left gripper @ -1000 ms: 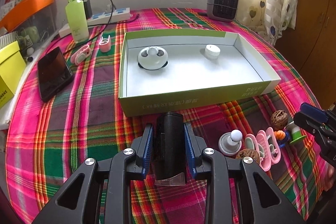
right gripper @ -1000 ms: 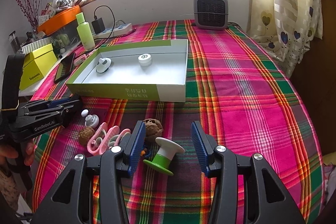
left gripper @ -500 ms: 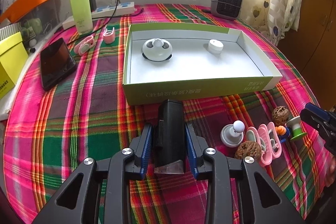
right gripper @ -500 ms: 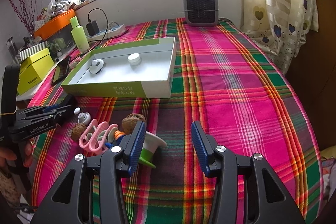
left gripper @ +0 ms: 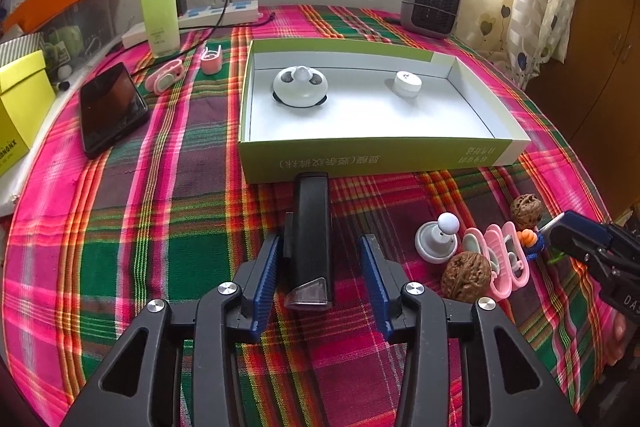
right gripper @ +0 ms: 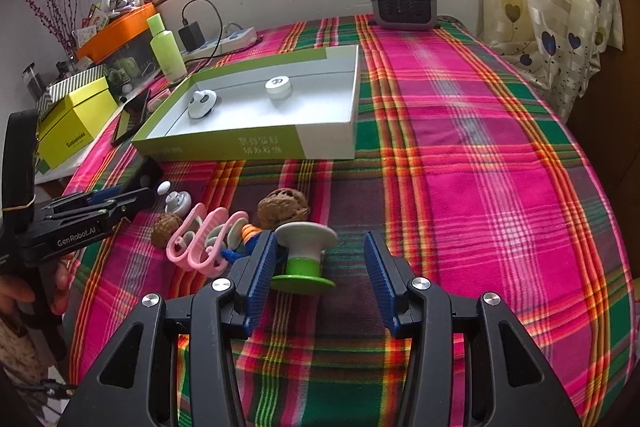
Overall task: Organize objects
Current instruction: 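Grasp the green-and-white spool with the right gripper while the left gripper holds the black gadget, then carry the black gadget with the left gripper while the right gripper carries the spool to the tray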
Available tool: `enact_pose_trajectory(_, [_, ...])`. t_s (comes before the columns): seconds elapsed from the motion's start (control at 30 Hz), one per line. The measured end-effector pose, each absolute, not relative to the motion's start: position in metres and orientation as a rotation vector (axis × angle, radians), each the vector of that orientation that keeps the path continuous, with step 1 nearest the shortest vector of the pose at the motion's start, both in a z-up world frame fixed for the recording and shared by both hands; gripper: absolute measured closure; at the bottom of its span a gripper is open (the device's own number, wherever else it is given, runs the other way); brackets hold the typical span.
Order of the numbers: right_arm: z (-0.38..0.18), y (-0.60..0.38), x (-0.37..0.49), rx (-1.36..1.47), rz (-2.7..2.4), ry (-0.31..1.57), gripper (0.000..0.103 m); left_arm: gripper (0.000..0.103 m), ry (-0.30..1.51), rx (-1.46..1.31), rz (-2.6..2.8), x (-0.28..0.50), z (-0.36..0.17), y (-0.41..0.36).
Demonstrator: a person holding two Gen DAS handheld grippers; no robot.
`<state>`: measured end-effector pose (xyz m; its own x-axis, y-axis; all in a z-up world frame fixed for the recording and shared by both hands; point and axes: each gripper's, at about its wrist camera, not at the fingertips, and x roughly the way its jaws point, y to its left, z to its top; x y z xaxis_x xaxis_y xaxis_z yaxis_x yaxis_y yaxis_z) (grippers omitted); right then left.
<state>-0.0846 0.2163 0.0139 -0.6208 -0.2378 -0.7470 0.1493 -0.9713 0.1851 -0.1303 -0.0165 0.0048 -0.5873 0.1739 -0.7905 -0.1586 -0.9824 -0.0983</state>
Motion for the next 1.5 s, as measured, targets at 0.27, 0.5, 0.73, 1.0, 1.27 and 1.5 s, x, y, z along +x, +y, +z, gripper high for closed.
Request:
enact_pose_trajectory(0.27, [0.007, 0.215, -0.083, 1.274, -2.645, -0.123, 0.057, 0.063, -0.03, -1.321, 2.643, -0.13, 0.006, -0.017])
enact_pose_trajectory(0.5, [0.006, 0.217, -0.085, 1.284, -2.68, -0.082, 0.057, 0.063, -0.04, -1.321, 2.64, -0.13, 0.005, -0.017])
enact_pose_trajectory(0.73, [0.006, 0.22, -0.087, 1.285, -2.685, -0.071, 0.057, 0.063, -0.057, -1.337, 2.634, -0.13, 0.007, -0.019])
enact_pose_trajectory(1.0, [0.007, 0.224, -0.089, 1.268, -2.665, -0.114, 0.057, 0.063, -0.117, -1.347, 2.625, -0.132, 0.007, -0.023])
enact_pose_trajectory(1.27, [0.006, 0.225, -0.092, 1.261, -2.651, -0.123, 0.067, 0.065, -0.138, -1.356, 2.65, -0.134, 0.007, -0.022])
enact_pose_trajectory(1.5, [0.006, 0.224, -0.093, 1.256, -2.643, -0.12, 0.067, 0.08, -0.143, -1.369, 2.684, -0.137, 0.007, -0.026])
